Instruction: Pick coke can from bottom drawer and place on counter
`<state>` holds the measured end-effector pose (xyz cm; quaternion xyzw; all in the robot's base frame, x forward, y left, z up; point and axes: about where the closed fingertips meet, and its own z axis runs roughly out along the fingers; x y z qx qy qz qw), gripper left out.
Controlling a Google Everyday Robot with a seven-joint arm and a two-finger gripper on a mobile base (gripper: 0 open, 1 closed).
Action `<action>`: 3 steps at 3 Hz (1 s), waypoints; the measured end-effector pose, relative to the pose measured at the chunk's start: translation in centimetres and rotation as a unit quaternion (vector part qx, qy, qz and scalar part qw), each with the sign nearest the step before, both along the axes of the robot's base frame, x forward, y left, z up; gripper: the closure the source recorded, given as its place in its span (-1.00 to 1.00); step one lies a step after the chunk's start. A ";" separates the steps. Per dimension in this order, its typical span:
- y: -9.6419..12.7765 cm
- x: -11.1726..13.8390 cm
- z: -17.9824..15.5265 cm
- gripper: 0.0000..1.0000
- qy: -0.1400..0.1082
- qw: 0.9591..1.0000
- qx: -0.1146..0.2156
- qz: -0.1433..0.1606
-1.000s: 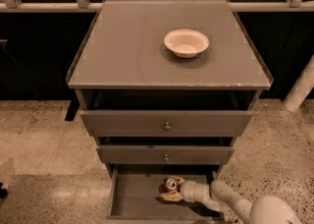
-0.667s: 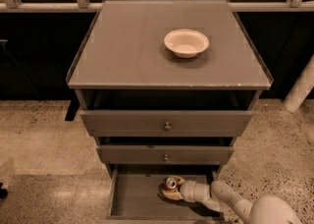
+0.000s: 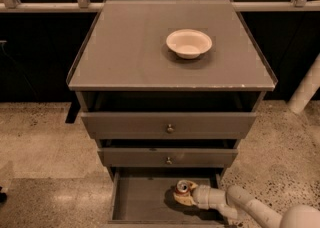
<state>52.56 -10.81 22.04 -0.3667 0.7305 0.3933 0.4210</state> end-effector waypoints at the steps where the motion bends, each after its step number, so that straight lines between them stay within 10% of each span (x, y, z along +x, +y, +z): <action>1: -1.7 -2.3 4.4 1.00 0.029 0.999 -0.001 -0.016; 3: -2.2 -4.7 8.8 1.00 0.051 0.998 0.013 -0.014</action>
Offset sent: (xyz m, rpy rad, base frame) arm -0.0685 -0.0370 0.1303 0.0535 0.1426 -0.0446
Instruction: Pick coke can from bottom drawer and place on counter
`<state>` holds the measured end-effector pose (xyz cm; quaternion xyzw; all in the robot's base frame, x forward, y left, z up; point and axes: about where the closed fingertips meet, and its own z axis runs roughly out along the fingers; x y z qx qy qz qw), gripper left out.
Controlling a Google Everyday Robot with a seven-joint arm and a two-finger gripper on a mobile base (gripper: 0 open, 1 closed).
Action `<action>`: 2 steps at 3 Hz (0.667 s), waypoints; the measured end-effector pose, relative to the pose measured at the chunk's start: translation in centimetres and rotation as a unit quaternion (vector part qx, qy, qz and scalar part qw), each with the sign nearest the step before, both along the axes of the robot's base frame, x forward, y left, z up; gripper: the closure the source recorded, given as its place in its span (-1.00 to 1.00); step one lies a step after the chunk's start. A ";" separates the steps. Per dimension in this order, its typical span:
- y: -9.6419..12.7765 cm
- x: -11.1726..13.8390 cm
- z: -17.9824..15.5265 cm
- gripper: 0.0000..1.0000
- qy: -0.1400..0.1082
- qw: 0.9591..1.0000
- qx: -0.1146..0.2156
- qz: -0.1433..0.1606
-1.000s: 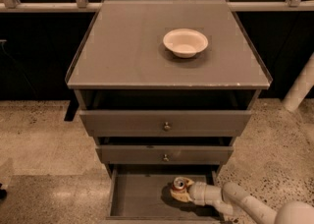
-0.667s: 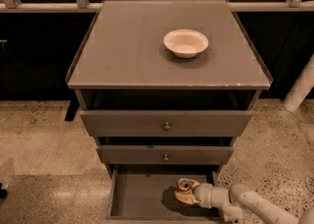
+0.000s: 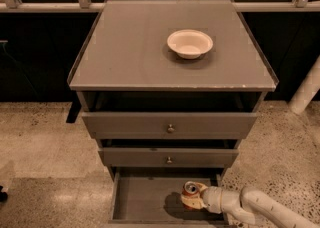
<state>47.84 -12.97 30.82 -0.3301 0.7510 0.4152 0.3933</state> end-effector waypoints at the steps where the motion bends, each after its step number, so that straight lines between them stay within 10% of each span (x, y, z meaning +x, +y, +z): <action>1: 1.0 -0.2 0.6 1.00 0.027 0.999 -0.024 0.023; 2: 1.7 -1.9 6.0 1.00 0.003 0.998 -0.041 0.046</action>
Offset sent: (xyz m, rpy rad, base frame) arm -0.0649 0.0161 0.1563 -0.1063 -0.0717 0.1423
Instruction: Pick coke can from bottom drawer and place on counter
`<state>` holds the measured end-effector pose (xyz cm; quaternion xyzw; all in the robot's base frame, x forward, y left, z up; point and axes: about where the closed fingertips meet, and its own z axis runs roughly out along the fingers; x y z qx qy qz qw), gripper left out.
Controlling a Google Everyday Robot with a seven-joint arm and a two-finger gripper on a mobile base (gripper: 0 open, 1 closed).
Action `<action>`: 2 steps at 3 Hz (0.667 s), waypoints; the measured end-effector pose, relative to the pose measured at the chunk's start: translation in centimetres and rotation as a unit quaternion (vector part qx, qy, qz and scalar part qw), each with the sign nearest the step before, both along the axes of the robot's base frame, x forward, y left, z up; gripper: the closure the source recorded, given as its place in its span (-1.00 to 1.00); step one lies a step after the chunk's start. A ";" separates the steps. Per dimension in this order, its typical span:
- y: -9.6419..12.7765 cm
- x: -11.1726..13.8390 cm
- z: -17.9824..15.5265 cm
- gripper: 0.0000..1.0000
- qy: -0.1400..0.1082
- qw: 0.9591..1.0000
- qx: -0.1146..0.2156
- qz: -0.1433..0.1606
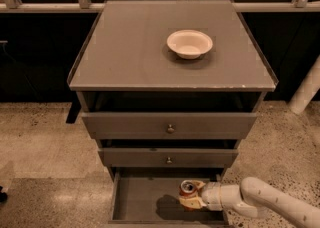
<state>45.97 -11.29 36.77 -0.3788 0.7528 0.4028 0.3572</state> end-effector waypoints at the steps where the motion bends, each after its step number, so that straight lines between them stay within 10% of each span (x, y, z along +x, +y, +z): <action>1: 0.4 -3.8 7.3 1.00 -0.066 0.997 0.004 0.030; 2: -0.2 -7.4 14.0 1.00 -0.152 0.987 0.022 0.050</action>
Offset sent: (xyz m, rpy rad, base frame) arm -0.1150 -0.0068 0.2148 0.0814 -0.4965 0.1572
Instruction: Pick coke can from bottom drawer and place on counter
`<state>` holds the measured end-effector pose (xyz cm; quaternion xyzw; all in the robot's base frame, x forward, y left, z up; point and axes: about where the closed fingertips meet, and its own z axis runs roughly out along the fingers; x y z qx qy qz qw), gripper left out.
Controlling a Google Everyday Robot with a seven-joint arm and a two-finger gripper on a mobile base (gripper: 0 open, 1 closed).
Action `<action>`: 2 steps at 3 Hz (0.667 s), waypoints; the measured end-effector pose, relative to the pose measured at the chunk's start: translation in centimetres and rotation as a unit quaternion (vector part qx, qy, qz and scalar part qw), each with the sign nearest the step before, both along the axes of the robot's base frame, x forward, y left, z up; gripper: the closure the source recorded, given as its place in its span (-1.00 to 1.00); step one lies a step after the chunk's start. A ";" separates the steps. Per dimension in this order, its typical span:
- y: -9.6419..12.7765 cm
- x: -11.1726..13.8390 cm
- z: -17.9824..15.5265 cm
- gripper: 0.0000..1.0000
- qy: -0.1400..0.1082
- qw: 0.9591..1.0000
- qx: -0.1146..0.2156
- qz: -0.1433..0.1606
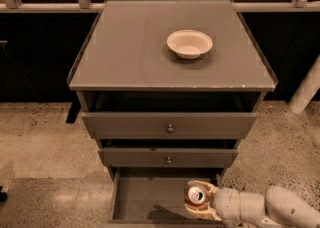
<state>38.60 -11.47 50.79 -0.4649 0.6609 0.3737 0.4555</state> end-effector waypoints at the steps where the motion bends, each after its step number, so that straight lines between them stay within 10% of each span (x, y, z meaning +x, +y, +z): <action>1: 0.0 0.0 0.0 1.00 0.000 1.000 0.000 0.000; 2: 0.5 0.7 3.0 1.00 -0.022 1.000 -0.016 0.009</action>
Offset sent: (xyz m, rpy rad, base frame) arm 0.0203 0.0102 0.0843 -0.0927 -0.1246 0.0443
